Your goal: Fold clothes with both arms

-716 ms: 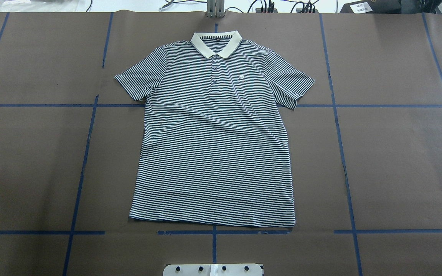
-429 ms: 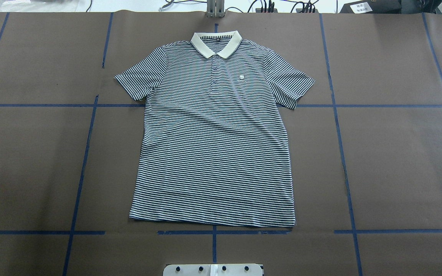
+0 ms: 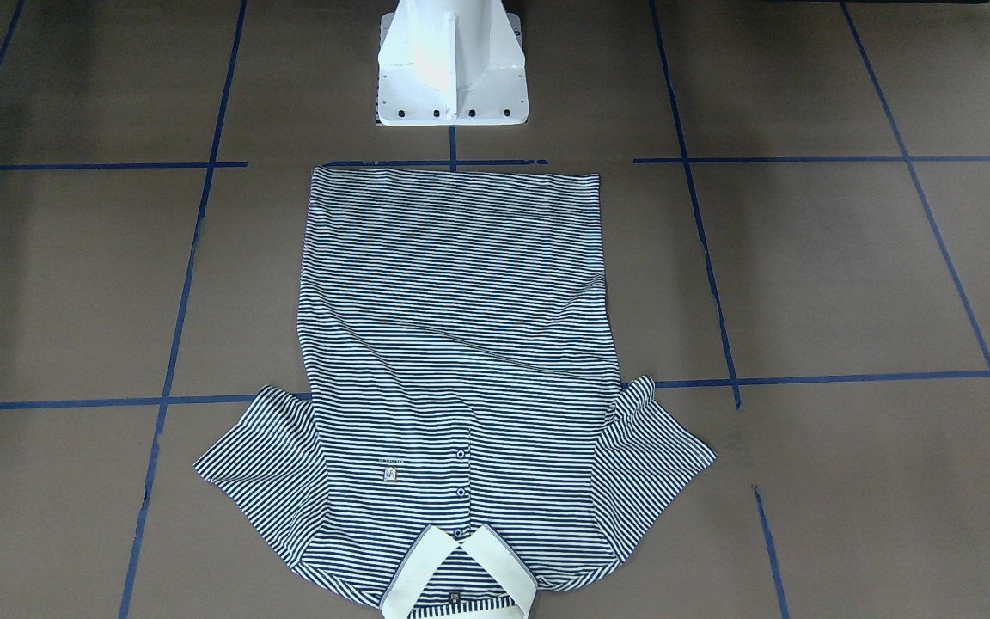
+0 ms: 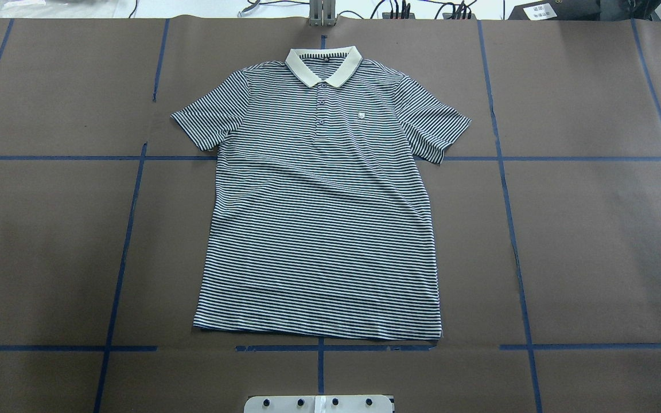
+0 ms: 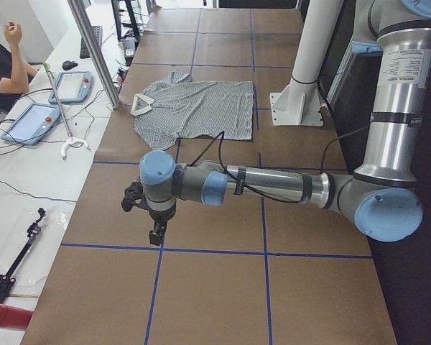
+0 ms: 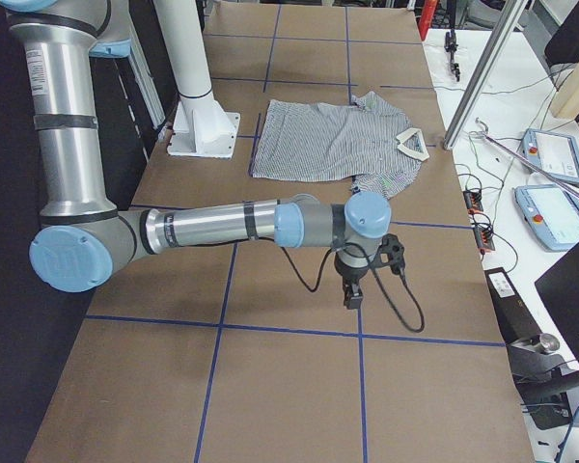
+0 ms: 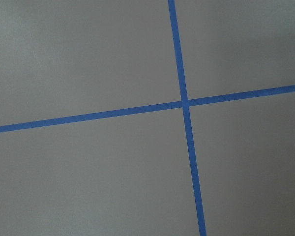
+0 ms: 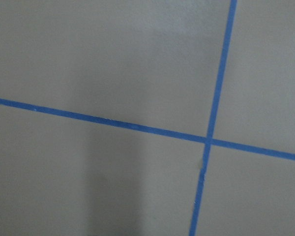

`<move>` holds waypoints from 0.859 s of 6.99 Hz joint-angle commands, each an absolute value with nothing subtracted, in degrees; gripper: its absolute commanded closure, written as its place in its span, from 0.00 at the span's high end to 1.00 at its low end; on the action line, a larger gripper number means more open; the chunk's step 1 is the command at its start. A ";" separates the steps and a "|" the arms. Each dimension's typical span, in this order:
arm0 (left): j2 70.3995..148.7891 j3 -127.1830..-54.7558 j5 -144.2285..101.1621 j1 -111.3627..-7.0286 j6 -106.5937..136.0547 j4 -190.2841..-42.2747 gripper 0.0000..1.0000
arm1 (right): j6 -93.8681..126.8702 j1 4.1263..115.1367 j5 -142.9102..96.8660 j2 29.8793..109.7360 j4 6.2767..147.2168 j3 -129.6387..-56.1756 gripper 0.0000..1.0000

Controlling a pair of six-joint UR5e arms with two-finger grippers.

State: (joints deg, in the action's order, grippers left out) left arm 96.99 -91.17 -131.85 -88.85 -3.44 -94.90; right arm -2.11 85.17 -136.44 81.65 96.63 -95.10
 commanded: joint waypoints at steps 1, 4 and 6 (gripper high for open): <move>103.17 -91.23 -135.67 -84.07 -3.34 -104.76 1.00 | 7.96 75.55 -136.24 74.29 91.63 -94.66 1.00; 106.25 -88.77 -134.65 -74.53 6.67 -115.40 1.00 | 37.03 64.63 -135.62 65.25 67.12 -80.83 1.00; 109.41 -85.52 -131.95 -74.27 15.94 -115.40 1.00 | 43.40 58.39 -123.47 62.50 60.50 -75.95 1.00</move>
